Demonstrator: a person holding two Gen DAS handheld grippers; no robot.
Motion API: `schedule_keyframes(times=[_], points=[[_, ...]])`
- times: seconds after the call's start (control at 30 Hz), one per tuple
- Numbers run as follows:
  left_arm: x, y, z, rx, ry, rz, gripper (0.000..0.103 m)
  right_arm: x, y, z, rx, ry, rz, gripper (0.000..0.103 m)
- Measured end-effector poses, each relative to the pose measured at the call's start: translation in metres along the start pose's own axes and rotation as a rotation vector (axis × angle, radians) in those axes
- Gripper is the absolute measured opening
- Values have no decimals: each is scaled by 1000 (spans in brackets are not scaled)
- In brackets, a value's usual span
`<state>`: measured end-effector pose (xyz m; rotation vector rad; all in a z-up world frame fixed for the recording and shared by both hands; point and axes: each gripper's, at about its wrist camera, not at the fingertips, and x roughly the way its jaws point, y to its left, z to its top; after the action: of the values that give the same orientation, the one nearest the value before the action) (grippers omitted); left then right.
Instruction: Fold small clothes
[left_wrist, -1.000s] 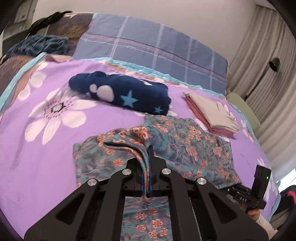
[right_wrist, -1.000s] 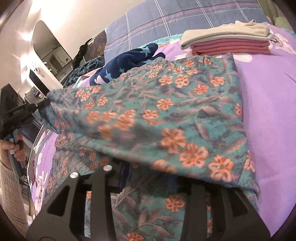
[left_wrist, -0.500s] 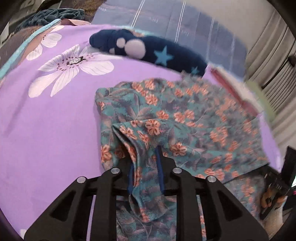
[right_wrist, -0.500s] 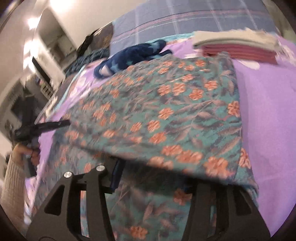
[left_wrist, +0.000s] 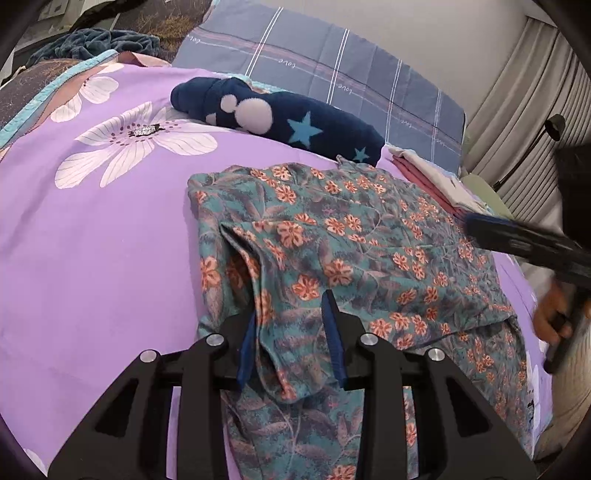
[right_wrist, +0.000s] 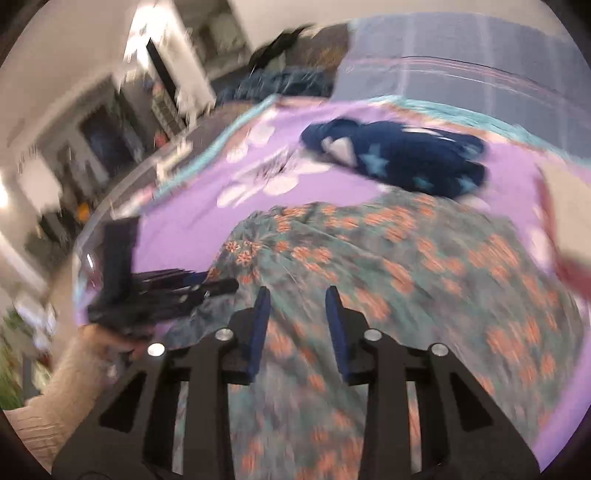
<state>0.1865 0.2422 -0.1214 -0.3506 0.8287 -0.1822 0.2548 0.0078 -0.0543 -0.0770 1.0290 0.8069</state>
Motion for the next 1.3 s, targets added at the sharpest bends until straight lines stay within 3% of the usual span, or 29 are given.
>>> schedule_keyframes(times=[0.1, 0.17, 0.27, 0.33, 0.37, 0.4, 0.43, 0.47, 0.57, 0.63, 0.67, 0.7, 0.73, 0.77, 0.83, 0.93, 1.03, 1.1, 1.13, 1.2, 1.3], points=[[-6, -2, -4, 21, -8, 0, 34, 54, 9, 22, 5, 87, 18, 32], [-9, -2, -7, 29, -8, -5, 34, 73, 11, 25, 22, 97, 49, 32], [-13, 1, -10, 28, 0, -26, 32, 95, 22, 31, 11, 94, 85, 47], [-16, 3, -11, 39, 1, -13, 11, 110, 31, 31, -32, 140, 71, 55], [-17, 5, -11, 40, -2, -12, 5, 118, 35, 31, -50, 167, 43, 52], [-20, 7, -11, 33, -8, -22, 3, 123, 36, 30, -68, 177, -14, 23], [-25, 9, -10, 21, -29, -31, 2, 121, 38, 32, -71, 161, -34, 8], [-29, 8, -8, 17, -47, -39, 2, 116, 37, 35, -56, 139, -22, 3], [-47, 1, 0, 31, -127, -44, 2, 84, 31, 49, 2, 3, 11, 3], [-50, -1, 3, 53, -157, 15, 2, 80, 28, 57, 12, -22, 2, 3], [-45, 1, 3, 54, -147, 46, 2, 84, 27, 58, 17, -20, -3, 6], [-37, 7, 2, 45, -116, 60, 3, 93, 23, 57, 21, -14, -15, 15], [-23, 17, -2, 19, -54, 73, 6, 101, 20, 55, 23, 7, -30, 27], [-14, 25, -6, -12, -25, 80, 9, 110, 16, 52, 30, 45, -57, 49], [-21, 33, -6, -50, -47, 36, 15, 113, 1, 41, 88, 76, -75, 47], [-40, 25, -6, -1, -121, 98, 34, 70, -26, 18, 172, 12, -64, 46], [-48, 7, -1, 33, -142, 56, 34, 9, -67, -11, 159, -49, -225, 46], [-48, -14, 2, 92, -139, 9, 34, -32, -114, -34, 226, -55, -368, 46], [-43, -32, 4, 147, -120, -10, 34, -50, -139, -45, 283, -56, -440, 44], [-25, -62, 5, 247, -58, 0, 36, -80, -186, -66, 419, -58, -549, 32], [9, -87, 1, 331, 19, 91, 36, -107, -230, -89, 573, -99, -510, 31]])
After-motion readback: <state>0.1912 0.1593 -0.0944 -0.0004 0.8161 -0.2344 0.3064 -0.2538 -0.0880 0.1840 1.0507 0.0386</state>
